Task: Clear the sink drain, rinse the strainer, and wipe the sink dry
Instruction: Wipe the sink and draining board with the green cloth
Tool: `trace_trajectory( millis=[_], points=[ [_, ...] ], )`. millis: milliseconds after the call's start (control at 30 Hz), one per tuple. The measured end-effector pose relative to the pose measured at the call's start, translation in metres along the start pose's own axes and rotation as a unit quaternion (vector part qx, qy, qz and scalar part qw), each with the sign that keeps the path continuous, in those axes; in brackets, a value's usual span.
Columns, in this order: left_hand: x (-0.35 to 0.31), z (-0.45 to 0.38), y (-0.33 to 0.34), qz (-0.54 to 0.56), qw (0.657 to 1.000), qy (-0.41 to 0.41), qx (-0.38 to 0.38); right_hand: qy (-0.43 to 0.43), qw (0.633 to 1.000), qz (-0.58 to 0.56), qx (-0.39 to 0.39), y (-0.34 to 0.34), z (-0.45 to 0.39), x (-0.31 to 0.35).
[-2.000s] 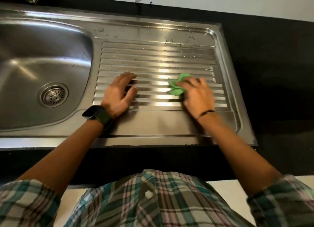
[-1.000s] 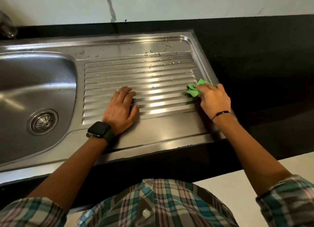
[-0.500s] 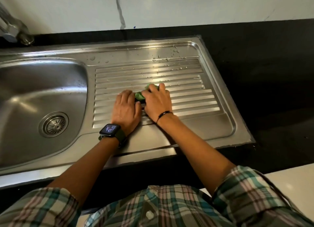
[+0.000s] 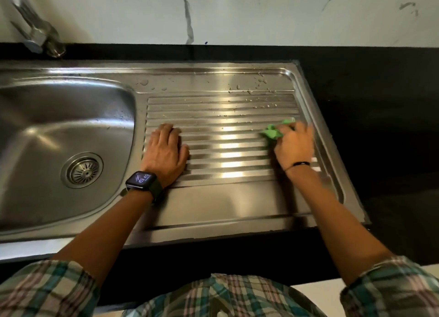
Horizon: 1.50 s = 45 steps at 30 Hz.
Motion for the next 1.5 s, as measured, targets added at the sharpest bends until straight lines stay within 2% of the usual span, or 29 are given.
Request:
trace_trajectory(
  millis=[200, 300, 400, 533, 633, 800, 1033, 1100, 1200, 1300, 1400, 1500],
  points=[
    [-0.002, 0.000, 0.000, 0.002, 1.000, 0.005, -0.005, -0.134, 0.989, -0.047, 0.039, 0.023, 0.025, 0.119],
    [-0.003, 0.003, -0.002, 0.012, 1.000, 0.001, -0.009, -0.192, 0.979, -0.043, 0.051, 0.026, 0.031, 0.137],
    [0.002, 0.009, -0.008, 0.031, 0.999, -0.013, -0.023, -0.204, 0.976, -0.043, 0.058, 0.018, 0.017, 0.095],
    [0.004, 0.015, -0.013, 0.031, 0.998, -0.023, -0.039, -0.086, 0.996, -0.027, 0.017, -0.006, -0.019, -0.022],
    [0.005, 0.011, -0.013, 0.052, 0.997, -0.033, -0.050, -0.071, 0.997, -0.005, 0.016, -0.008, -0.031, -0.049],
    [0.008, 0.008, -0.010, 0.101, 0.989, -0.054, -0.092, -0.038, 0.998, 0.048, 0.008, 0.007, -0.033, 0.005],
    [0.010, 0.008, -0.014, 0.147, 0.978, -0.062, -0.132, -0.184, 0.981, -0.037, 0.057, 0.030, 0.024, 0.182],
    [0.013, 0.010, -0.015, 0.156, 0.974, -0.079, -0.142, -0.219, 0.973, -0.027, 0.068, 0.031, 0.024, 0.189],
    [0.024, 0.016, -0.014, 0.172, 0.968, -0.108, -0.151, -0.247, 0.966, -0.016, 0.078, 0.029, 0.013, 0.145],
    [0.042, 0.024, -0.014, 0.230, 0.940, -0.170, -0.188, -0.170, 0.984, -0.021, 0.054, 0.013, -0.011, 0.062],
    [0.051, 0.027, -0.012, 0.355, 0.880, -0.224, -0.222, -0.075, 0.996, -0.006, 0.043, -0.004, -0.032, -0.013],
    [0.052, 0.025, -0.009, 0.454, 0.828, -0.235, -0.230, -0.024, 0.999, -0.024, 0.029, -0.004, -0.034, -0.015]
  ],
)
Point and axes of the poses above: each hand's wrist, its own z-axis away from the middle knuckle, its own y-axis out of the palm, x = y × z, the point moved 5 cm from there along -z, towards the middle knuckle, and after that the axes turned 6 degrees about y, right-handed, at the moved point
